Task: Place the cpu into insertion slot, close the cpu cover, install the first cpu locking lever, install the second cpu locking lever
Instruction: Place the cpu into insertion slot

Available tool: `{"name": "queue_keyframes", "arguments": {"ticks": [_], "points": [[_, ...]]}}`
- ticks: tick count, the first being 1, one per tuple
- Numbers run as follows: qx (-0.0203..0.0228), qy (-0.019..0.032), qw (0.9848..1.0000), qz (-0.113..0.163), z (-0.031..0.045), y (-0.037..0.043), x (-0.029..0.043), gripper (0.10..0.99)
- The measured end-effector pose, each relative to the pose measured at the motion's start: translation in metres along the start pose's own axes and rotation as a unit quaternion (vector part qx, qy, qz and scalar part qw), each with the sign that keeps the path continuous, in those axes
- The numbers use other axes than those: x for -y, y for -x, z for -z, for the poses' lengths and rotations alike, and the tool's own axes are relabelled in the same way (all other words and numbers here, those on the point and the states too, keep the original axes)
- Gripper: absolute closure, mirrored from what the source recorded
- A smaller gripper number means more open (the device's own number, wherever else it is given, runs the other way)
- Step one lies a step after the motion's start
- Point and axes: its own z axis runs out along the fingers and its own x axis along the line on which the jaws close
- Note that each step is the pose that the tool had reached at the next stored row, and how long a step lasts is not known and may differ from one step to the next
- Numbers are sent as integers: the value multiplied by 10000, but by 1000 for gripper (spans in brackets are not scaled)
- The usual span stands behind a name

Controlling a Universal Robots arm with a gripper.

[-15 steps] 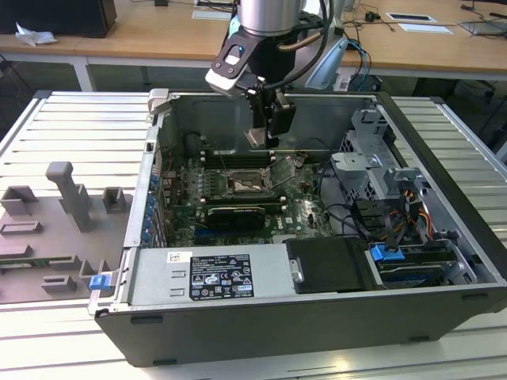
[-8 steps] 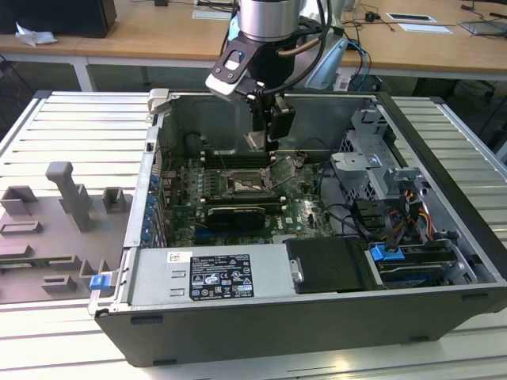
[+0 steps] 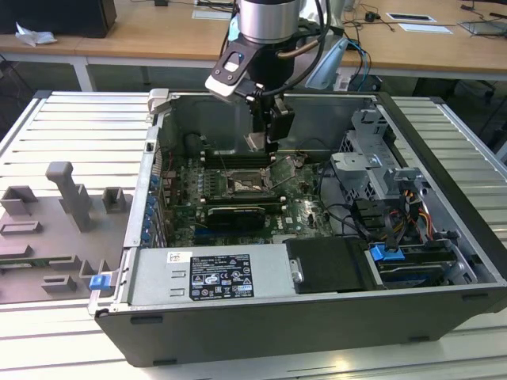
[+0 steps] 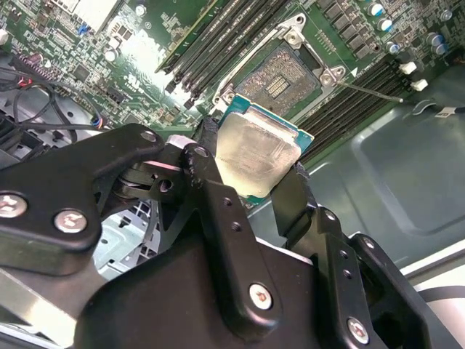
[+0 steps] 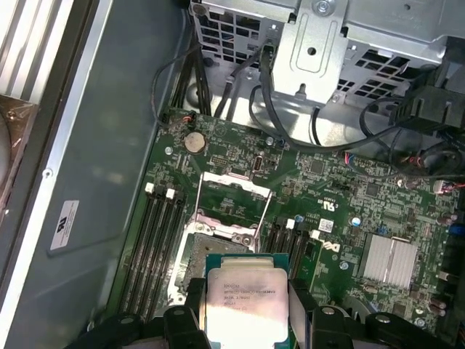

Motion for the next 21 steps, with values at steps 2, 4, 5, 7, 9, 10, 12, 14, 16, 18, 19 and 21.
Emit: {"name": "queue_keyframes", "arguments": {"ticks": [2,4,5,7,9,10,12,14,16,18,19,21], "points": [[2,0,10000,-18,-3,0,0,545],[4,1,10000,-47,-10,0,1,545],[6,1,10000,-64,-13,0,1,545],[10,1,9999,-114,-19,0,2,545],[19,3,9998,-213,-28,0,3,545],[22,3,9997,-253,-31,0,3,545],[28,5,9995,-325,-38,0,3,545],[33,6,9993,-386,-46,1,4,545],[37,6,9991,-419,-51,1,5,545],[39,6,9990,-441,-56,1,5,545],[39,6,9990,-453,-58,1,5,545],[41,7,9988,-482,-68,1,6,545]]}}
